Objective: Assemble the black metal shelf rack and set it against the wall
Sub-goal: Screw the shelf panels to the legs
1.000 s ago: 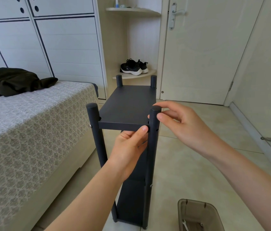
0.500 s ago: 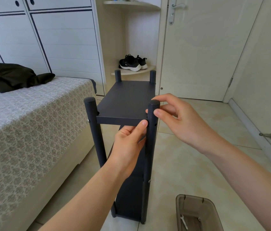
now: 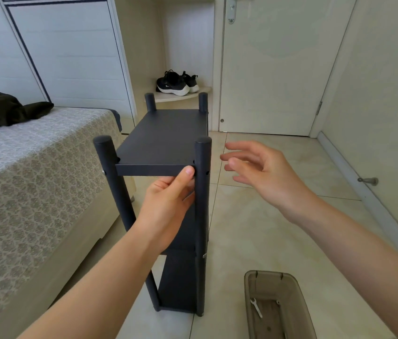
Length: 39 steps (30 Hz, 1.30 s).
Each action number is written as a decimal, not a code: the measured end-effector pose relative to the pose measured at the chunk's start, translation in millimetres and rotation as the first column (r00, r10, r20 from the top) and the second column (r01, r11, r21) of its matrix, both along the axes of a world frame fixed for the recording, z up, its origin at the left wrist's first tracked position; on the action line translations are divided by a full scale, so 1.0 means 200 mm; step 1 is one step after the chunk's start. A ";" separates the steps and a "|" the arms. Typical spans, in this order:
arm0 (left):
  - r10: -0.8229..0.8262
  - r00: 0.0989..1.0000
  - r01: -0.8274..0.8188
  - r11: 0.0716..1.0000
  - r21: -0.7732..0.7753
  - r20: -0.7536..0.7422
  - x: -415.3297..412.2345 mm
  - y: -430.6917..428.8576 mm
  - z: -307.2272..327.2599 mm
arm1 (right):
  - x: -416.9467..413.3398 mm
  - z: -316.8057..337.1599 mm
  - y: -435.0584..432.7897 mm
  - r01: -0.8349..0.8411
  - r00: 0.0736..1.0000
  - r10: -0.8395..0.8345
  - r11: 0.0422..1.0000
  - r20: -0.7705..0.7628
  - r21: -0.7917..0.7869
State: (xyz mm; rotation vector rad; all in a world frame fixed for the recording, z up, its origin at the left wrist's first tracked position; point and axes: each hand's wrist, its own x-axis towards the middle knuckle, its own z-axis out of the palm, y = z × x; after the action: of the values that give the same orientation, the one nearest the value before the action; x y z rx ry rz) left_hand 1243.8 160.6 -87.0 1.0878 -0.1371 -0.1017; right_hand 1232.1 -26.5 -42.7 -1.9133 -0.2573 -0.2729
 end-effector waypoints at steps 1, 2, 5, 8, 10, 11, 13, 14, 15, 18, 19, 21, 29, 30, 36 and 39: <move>-0.004 1.000 0.004 1.000 -0.001 -0.001 0.00 -0.01 0.00 | 0.01 -0.03 -0.04 0.021 0.999 -0.019 1.000 -0.046 0.023; -0.010 1.000 0.010 1.000 -0.002 -0.002 0.00 -0.01 0.01 | 0.01 -0.08 -0.08 0.039 0.994 -0.034 0.998 -0.107 0.047; -0.020 1.000 0.020 1.000 -0.005 0.002 -0.01 -0.02 0.01 | 0.04 -0.26 -0.18 0.084 0.948 -0.063 0.995 -0.312 0.054; -0.032 0.999 0.032 0.999 -0.016 0.004 -0.02 -0.04 0.01 | 0.05 -0.49 -0.25 0.105 0.864 -0.105 0.994 -0.493 -0.027; -0.041 0.999 0.041 0.999 -0.019 0.006 -0.02 -0.06 0.01 | 0.05 -0.65 -0.30 0.140 0.801 -0.136 0.989 -0.583 -0.038; -0.046 0.999 0.046 0.999 -0.017 0.009 -0.02 -0.07 0.02 | 0.04 -0.74 -0.32 0.165 0.766 -0.157 0.985 -0.623 -0.045; -0.064 0.998 0.064 0.998 0.001 0.018 -0.03 -0.08 0.01 | 0.01 -0.94 -0.36 0.208 0.688 -0.206 0.975 -0.695 -0.083; -0.073 0.997 0.073 0.997 0.009 0.021 -0.03 -0.09 0.01 | -0.02 -1.05 -0.37 0.212 0.651 -0.232 0.970 -0.723 -0.121; -0.082 0.996 0.082 0.997 0.012 0.021 -0.03 -0.09 0.01 | -0.04 -1.16 -0.37 0.189 0.620 -0.258 0.966 -0.740 -0.178; -0.108 0.994 0.108 0.994 0.013 0.026 -0.03 -0.10 0.00 | -0.10 -1.41 -0.35 0.002 0.543 -0.303 0.933 -0.783 -0.360; -0.119 0.993 0.118 0.993 0.013 0.029 -0.03 -0.10 0.00 | -0.12 -1.47 -0.33 -0.044 0.517 -0.306 0.923 -0.800 -0.381; -0.139 0.990 0.138 0.990 0.014 0.037 -0.03 -0.11 0.00 | -0.16 -1.58 -0.30 -0.077 0.441 -0.296 0.928 -0.847 -0.365; -0.140 0.990 0.140 0.990 -0.025 0.023 -0.01 -0.11 -0.02 | -0.24 -1.79 -0.19 -0.113 0.393 -0.275 0.932 -0.877 -0.343; -0.142 0.990 0.142 0.990 -0.024 0.025 -0.01 -0.11 -0.02 | -0.23 -1.79 -0.17 -0.116 0.399 -0.255 0.939 -0.881 -0.325; -0.148 0.988 0.149 0.989 -0.017 0.034 -0.01 -0.10 -0.02 | -0.21 -1.82 -0.09 -0.130 0.411 -0.133 0.971 -0.902 -0.202; -0.145 0.989 0.146 0.989 -0.022 0.039 -0.01 -0.10 -0.03 | -0.19 -1.82 -0.09 -0.096 0.412 -0.066 0.989 -0.909 -0.115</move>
State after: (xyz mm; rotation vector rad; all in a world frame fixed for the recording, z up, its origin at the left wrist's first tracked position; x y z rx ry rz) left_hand 1241.4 140.4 -93.1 1.0550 -0.2504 -0.2104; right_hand 1193.7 -45.0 -406.7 -1.9200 0.4827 0.8745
